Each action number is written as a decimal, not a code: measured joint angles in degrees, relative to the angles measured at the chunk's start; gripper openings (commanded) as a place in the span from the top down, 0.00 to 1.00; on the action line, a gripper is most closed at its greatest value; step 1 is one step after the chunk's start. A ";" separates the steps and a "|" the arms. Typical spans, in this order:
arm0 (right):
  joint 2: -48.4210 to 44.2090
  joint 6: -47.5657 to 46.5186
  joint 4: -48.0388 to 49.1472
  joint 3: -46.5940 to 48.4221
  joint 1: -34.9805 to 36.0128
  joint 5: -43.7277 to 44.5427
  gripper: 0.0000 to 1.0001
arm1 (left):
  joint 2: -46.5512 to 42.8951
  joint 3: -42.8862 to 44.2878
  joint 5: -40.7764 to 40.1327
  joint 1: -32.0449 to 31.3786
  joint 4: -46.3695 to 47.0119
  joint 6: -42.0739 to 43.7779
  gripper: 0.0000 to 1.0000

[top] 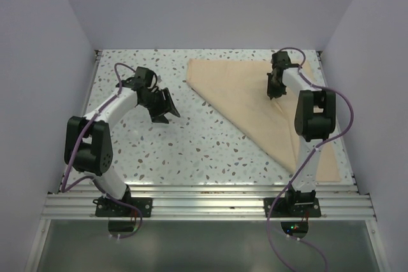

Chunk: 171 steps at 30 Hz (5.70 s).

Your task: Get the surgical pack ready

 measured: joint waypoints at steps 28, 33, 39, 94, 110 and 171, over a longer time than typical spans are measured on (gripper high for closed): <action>3.52 0.00 0.35 3.13 -0.68 -1.33 1.00 | 2.21 0.33 -0.07 0.00 -2.19 0.46 0.40; 3.80 -0.02 1.11 3.54 -0.68 -1.64 1.00 | 2.19 0.31 -0.11 0.00 -2.21 0.42 0.40; 4.04 0.00 1.20 3.96 -0.72 -1.77 0.83 | 2.16 0.07 -0.09 0.00 -2.05 0.33 0.39; 3.02 12.83 2.29 1.62 -2.58 -16.39 1.00 | 18.73 14.34 11.45 0.81 28.46 -8.98 1.00; -20.46 11.37 -16.76 -9.57 -2.64 -18.75 1.00 | 36.33 31.71 15.52 -4.09 35.93 -10.78 1.00; -16.31 5.97 -15.15 -30.67 -3.04 -21.00 1.00 | 41.00 32.68 10.19 -8.33 22.05 -3.98 0.99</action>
